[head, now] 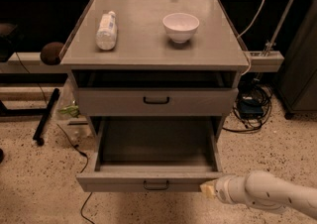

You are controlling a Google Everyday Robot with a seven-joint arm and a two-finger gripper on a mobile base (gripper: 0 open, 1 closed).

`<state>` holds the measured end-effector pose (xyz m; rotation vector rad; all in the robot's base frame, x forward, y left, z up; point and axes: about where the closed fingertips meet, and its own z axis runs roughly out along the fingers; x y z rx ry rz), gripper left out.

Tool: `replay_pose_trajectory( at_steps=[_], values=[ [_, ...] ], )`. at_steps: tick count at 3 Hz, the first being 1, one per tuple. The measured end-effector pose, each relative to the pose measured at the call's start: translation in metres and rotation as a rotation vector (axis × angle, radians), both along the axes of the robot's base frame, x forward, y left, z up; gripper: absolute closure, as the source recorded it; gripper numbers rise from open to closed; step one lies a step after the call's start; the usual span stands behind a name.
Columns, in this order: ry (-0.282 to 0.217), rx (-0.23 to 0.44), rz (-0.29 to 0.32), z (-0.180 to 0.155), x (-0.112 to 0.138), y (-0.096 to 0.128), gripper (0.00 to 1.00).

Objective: Close middle drawer

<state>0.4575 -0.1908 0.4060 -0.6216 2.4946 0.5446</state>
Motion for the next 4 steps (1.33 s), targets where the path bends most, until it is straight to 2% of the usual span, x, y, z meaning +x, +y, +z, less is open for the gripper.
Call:
replay_pose_trajectory(
  at_steps=[1, 2, 3, 4],
  values=[
    [-0.028, -0.008, 0.036, 0.0, 0.022, -0.003, 1.0],
    [-0.07, -0.015, 0.102, -0.003, 0.05, -0.004, 1.0],
    [-0.126, -0.023, 0.203, -0.005, 0.079, -0.005, 1.0],
    [-0.172, -0.025, 0.302, -0.004, 0.101, -0.006, 0.81]
  ],
)
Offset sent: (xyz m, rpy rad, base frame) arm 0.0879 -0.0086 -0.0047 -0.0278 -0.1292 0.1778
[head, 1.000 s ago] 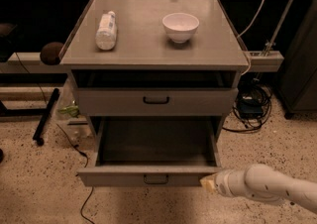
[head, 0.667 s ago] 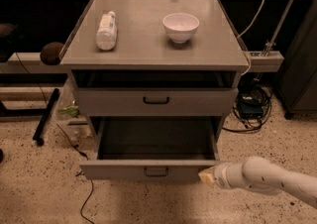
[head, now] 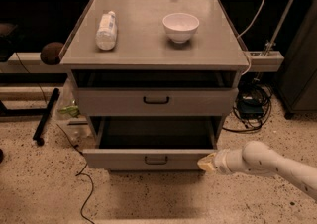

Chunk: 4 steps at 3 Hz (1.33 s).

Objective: Close middle drawer

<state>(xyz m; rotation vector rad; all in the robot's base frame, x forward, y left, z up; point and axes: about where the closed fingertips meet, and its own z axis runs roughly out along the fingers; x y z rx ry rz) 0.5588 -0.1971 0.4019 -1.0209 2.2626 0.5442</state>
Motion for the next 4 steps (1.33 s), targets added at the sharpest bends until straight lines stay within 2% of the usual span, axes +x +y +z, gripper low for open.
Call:
replay_pose_trajectory(
  at_steps=[1, 2, 3, 4],
  values=[
    [-0.026, 0.002, 0.078, 0.002, 0.01, -0.001, 0.58],
    [-0.043, -0.003, 0.13, 0.006, 0.014, -0.003, 0.35],
    [-0.053, -0.011, 0.149, 0.009, 0.015, -0.006, 0.11],
    [-0.056, -0.01, 0.142, 0.022, 0.004, -0.019, 0.0]
  ],
)
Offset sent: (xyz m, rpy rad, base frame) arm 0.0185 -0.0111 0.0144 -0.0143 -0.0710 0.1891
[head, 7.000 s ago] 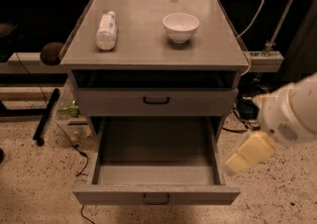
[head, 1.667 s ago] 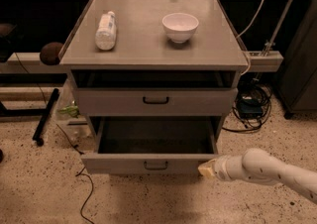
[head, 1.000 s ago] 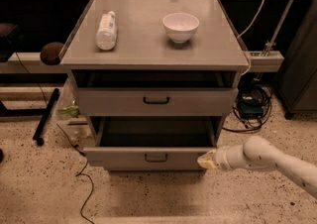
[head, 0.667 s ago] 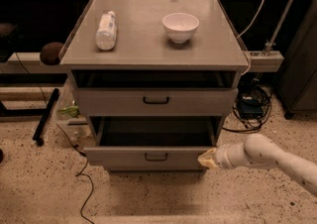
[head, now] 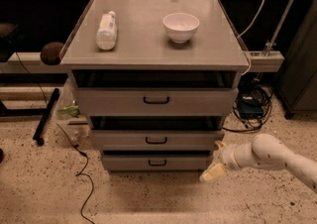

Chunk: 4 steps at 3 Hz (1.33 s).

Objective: Close middle drawer

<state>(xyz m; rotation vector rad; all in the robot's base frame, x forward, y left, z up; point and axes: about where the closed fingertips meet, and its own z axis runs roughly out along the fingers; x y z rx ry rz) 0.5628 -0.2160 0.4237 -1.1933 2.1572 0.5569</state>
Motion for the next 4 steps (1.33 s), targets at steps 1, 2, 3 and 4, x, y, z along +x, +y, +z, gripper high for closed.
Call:
replay_pose_trajectory(
  at_steps=[1, 2, 3, 4],
  values=[
    [0.006, 0.008, 0.003, -0.002, 0.0, -0.001, 0.0],
    [0.013, 0.023, 0.026, -0.009, 0.008, 0.006, 0.0],
    [0.007, 0.027, 0.052, -0.015, 0.02, 0.015, 0.0],
    [-0.006, 0.025, 0.064, -0.016, 0.029, 0.018, 0.0]
  ],
)
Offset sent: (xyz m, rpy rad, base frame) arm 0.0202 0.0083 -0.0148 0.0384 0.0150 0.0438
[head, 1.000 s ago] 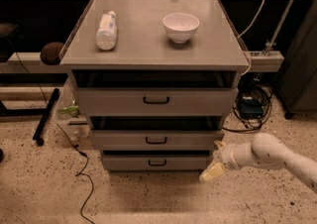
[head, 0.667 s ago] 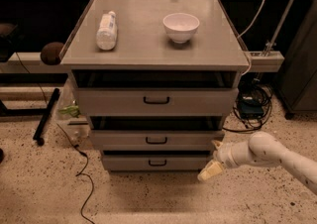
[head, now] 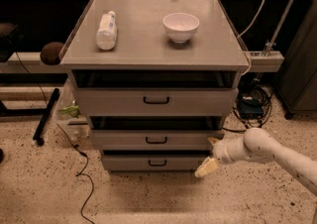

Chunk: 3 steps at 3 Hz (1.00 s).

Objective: Close middle drawer

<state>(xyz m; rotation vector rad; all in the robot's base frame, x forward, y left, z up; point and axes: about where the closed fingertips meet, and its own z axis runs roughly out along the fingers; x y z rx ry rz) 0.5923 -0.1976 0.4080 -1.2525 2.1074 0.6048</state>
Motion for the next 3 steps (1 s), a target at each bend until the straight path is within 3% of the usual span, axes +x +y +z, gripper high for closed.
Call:
replay_pose_trajectory(
  at_steps=[3],
  values=[
    [-0.041, -0.002, 0.005, 0.0035, 0.0126, 0.0028, 0.0]
  ],
)
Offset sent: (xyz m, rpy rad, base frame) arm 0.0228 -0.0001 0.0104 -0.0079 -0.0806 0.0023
